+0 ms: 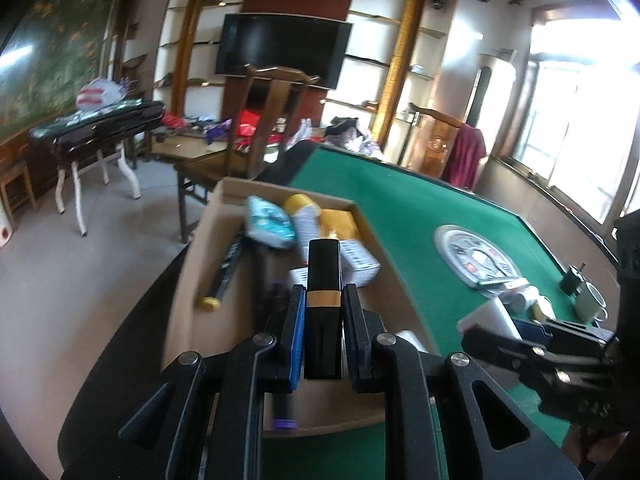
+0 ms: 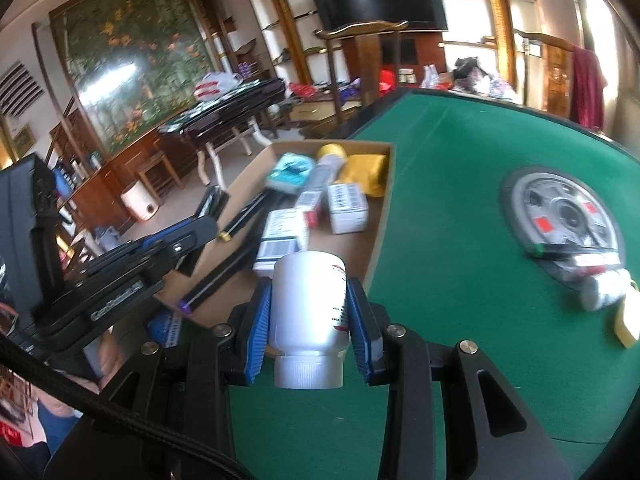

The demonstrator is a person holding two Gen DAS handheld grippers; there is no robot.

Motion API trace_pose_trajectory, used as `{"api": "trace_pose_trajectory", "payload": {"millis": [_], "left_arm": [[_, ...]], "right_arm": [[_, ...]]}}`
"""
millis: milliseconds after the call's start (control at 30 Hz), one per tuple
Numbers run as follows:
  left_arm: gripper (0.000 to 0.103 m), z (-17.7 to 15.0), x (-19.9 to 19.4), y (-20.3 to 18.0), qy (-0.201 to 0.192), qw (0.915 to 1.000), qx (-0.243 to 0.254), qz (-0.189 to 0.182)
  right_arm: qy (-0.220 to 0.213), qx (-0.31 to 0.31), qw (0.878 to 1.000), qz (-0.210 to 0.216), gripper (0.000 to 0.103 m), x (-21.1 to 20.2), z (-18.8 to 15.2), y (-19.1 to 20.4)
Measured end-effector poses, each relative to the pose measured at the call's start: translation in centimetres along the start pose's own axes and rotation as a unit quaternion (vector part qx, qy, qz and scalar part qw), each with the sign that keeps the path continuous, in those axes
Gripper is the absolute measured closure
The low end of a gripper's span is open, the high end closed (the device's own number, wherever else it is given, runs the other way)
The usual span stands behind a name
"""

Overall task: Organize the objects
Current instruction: 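Carry the white bottle and black marker over the tray with both tools, then lower the bottle and marker into the tray and open both tools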

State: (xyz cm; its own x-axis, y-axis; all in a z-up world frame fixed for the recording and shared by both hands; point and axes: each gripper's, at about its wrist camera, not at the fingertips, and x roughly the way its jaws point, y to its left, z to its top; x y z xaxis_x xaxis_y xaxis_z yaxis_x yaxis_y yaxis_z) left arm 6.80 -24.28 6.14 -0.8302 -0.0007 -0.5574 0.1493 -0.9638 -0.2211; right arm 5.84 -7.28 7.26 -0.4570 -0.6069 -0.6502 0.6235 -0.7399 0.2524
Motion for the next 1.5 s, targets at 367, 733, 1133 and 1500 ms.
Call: {"api": "trace_pose_trajectory", "payload": {"millis": [367, 733, 1133, 1500], "left_arm": [[0.088, -1.1, 2.0, 3.6, 0.024, 0.9990, -0.031, 0.022], [0.088, -1.8, 2.6, 4.7, 0.038, 0.9984, -0.037, 0.022], [0.088, -2.0, 2.5, 5.0, 0.040, 0.9982, -0.038, 0.025], [0.088, -1.8, 1.6, 4.3, 0.034, 0.9987, -0.028, 0.028]], "right_arm": [[0.038, -0.034, 0.998, 0.027, 0.069, 4.3, 0.1, 3.8], [0.069, -0.005, 0.997, 0.041, 0.070, 7.6, -0.1, 3.1], [0.060, -0.033, 0.998, 0.008, 0.069, 8.5, 0.6, 3.7], [0.031, -0.030, 0.999, 0.025, 0.068, 4.6, 1.3, 3.6]]}}
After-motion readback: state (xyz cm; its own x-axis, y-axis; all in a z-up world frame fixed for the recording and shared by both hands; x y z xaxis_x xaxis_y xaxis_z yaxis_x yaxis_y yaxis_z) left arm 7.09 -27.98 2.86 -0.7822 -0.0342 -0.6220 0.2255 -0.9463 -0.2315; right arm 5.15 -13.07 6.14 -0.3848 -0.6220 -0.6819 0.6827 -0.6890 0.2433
